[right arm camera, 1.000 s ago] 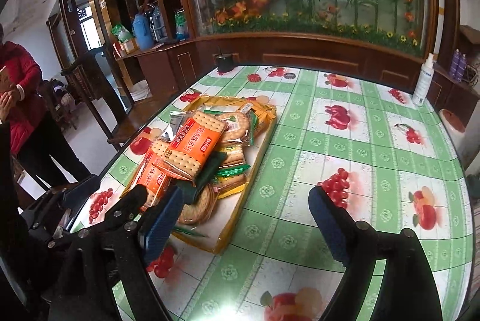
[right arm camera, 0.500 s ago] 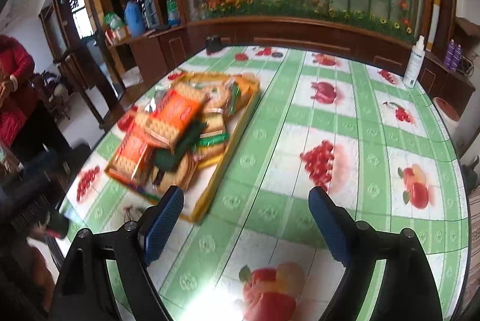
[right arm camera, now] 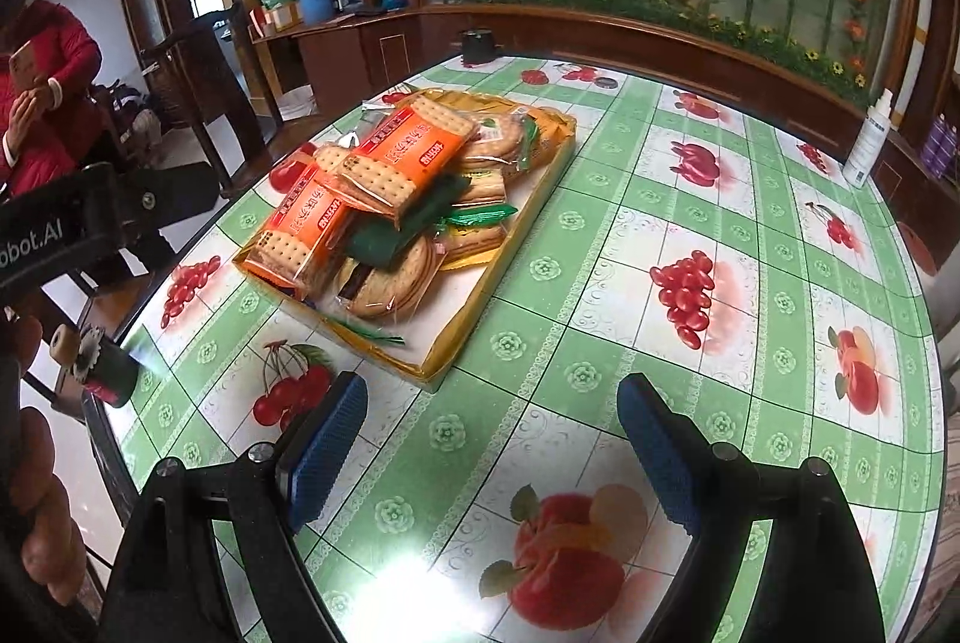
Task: Organize snacks
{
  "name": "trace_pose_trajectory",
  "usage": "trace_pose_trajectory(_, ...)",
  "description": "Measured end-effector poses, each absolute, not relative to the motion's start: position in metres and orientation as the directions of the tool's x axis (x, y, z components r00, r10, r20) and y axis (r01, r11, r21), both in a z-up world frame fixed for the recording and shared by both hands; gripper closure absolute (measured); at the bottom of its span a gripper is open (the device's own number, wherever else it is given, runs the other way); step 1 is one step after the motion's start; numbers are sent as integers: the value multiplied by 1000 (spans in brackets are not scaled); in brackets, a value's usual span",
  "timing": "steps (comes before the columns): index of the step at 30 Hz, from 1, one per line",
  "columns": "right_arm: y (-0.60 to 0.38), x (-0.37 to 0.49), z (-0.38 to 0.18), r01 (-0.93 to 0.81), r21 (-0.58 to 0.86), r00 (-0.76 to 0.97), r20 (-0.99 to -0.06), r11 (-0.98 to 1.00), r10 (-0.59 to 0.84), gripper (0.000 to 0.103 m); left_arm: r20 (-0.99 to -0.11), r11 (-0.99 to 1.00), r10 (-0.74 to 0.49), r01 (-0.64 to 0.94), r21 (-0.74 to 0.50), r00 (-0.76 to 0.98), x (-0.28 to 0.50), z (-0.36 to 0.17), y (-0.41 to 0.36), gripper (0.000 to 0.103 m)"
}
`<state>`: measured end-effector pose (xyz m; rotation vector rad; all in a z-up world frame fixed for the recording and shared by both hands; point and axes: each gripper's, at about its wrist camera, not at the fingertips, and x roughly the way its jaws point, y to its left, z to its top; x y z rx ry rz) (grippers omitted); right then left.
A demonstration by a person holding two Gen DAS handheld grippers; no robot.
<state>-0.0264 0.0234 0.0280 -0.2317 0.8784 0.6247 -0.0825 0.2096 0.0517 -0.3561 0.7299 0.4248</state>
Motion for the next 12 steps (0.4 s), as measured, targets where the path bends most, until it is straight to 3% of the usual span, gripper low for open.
trace_pose_trajectory(4, 24, -26, 27, -599, 69, 468, -778, 798, 419, 16, -711, 801, 300, -573, -173, 635, -87, 51, 214, 20)
trace_pose_trajectory(9, 25, -26, 26, -602, 72, 463, -780, 795, 421, 16, -663, 787, 456, -616, -10, 593, -91, 54, 201, 20)
trace_pose_trajectory(12, 25, -27, 24, -603, 79, 457, -782, 794, 424, 16, -638, 784, 482, -620, 8, 601, -95, 55, 195, 20)
